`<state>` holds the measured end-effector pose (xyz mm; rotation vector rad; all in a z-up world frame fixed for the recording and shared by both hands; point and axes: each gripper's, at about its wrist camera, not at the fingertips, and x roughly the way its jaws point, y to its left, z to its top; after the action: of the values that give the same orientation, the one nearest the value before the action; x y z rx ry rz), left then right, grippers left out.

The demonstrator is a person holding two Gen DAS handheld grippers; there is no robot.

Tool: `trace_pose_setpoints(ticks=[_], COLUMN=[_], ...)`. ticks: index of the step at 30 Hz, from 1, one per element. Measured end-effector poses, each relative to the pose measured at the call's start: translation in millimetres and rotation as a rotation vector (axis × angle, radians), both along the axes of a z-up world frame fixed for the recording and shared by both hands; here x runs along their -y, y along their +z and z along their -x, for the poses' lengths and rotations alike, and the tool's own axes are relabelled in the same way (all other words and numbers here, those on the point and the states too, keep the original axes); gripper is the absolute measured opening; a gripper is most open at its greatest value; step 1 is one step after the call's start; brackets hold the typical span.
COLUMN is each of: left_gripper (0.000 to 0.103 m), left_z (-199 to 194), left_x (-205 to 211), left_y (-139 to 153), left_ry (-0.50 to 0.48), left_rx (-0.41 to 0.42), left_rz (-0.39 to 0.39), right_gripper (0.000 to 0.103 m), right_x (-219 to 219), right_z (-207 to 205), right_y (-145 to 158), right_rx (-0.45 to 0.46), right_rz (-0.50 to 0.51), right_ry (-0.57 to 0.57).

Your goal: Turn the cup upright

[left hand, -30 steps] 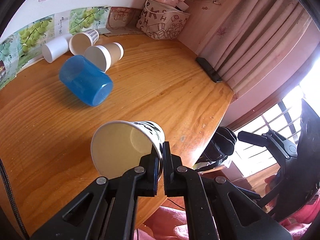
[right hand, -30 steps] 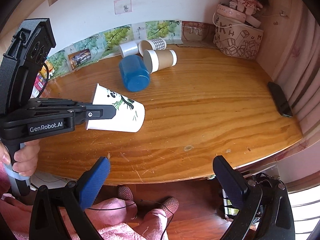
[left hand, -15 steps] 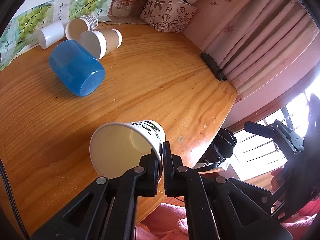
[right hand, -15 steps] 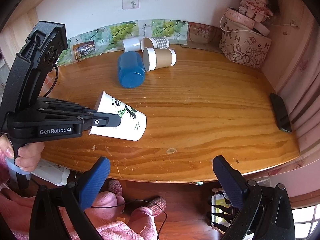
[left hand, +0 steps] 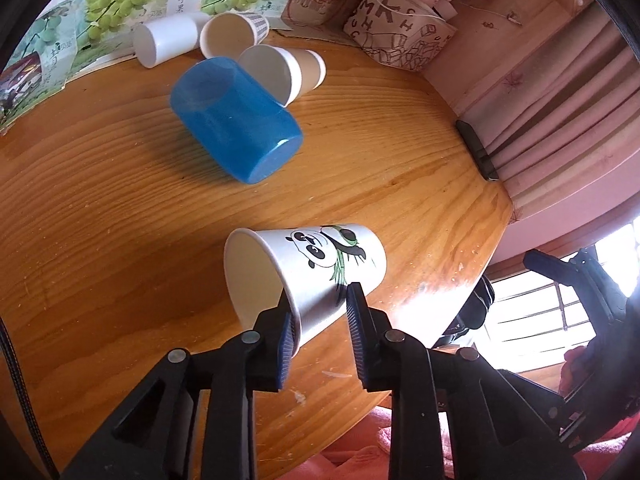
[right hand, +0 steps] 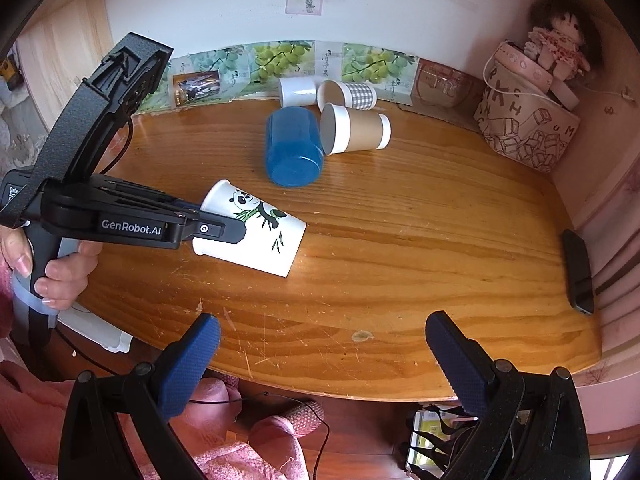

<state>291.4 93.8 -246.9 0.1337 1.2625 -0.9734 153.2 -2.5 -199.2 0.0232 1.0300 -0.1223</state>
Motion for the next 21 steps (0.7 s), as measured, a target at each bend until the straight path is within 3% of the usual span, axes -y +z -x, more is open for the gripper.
trace_pose_setpoints(ticks=[8,10,12,19,21], left_gripper=[0.036,0.04,0.05,0.052,0.059], left_z=[-13.3,-15.4,-16.8,-16.3,-13.3], left_x=[-14.1,-18.0,-21.0,-35.1,-40.2], left_y=[-1.4,-1.3,-1.1,1.7,4.7], left_ry=[0.02,0.03,0.04,0.105,0.133], left_rx=[-0.007,-0.015,-0.024,-0.06,-0.062], left_rz=[-0.035,-0.04,-0.043,-0.061,-0.059], right_gripper=[0.103,0.103,0.103,0.103,0.103], right_x=[-10.4,-13.2,-15.8,-23.5,-25.9], right_z=[-17.5,-21.2,-23.3,-26.5,-27.2], right_y=[1.7,2.2,2.9,4.7,4.9], right_rx=[0.002,0.001,0.002,0.017,0.022], right_rz=[-0.008,-0.007,-0.002,0.02,0.037], right_ry=[0.033,0.047,0.063,0.141,0.177])
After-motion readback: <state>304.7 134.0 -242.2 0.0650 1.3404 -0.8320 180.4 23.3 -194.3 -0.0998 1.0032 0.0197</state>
